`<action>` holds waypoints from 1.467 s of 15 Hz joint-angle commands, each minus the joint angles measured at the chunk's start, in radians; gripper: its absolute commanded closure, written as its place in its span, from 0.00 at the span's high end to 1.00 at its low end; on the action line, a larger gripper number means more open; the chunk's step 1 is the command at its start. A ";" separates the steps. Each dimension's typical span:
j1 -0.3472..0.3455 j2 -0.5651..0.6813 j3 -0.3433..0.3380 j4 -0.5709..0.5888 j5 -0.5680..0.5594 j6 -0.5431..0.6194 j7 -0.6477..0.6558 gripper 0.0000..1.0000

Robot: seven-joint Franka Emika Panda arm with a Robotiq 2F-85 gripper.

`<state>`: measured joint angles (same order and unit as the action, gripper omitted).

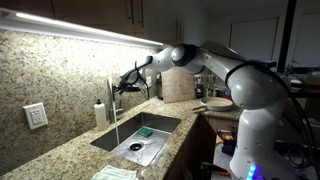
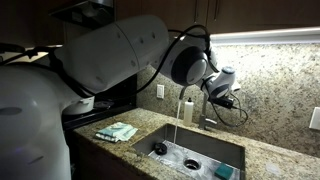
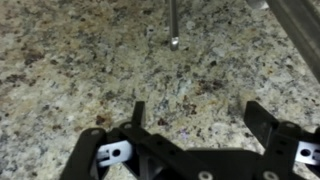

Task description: Move the tap nozzle to the left then open the water faucet

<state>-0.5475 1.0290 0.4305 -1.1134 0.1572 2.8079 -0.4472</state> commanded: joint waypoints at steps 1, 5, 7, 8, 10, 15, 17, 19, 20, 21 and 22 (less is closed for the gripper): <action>0.055 -0.053 -0.138 -0.019 -0.018 0.056 0.137 1.00; 0.086 -0.079 -0.247 -0.026 -0.007 0.015 0.223 1.00; 0.095 -0.091 -0.301 -0.037 -0.012 -0.007 0.263 1.00; 0.095 -0.093 -0.319 -0.042 -0.013 -0.027 0.271 1.00; 0.091 -0.108 -0.338 -0.073 -0.017 -0.094 0.260 1.00; 0.073 -0.203 -0.352 -0.242 -0.015 -0.215 0.219 1.00; 0.077 -0.263 -0.372 -0.340 -0.018 -0.213 0.224 1.00; 0.079 -0.321 -0.390 -0.429 -0.017 -0.225 0.226 1.00; 0.088 -0.350 -0.409 -0.471 0.005 -0.241 0.215 1.00; 0.089 -0.381 -0.417 -0.518 0.009 -0.252 0.216 1.00; 0.090 -0.414 -0.421 -0.563 0.014 -0.263 0.212 1.00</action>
<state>-0.4659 0.7590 0.0361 -1.4846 0.1554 2.5808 -0.2199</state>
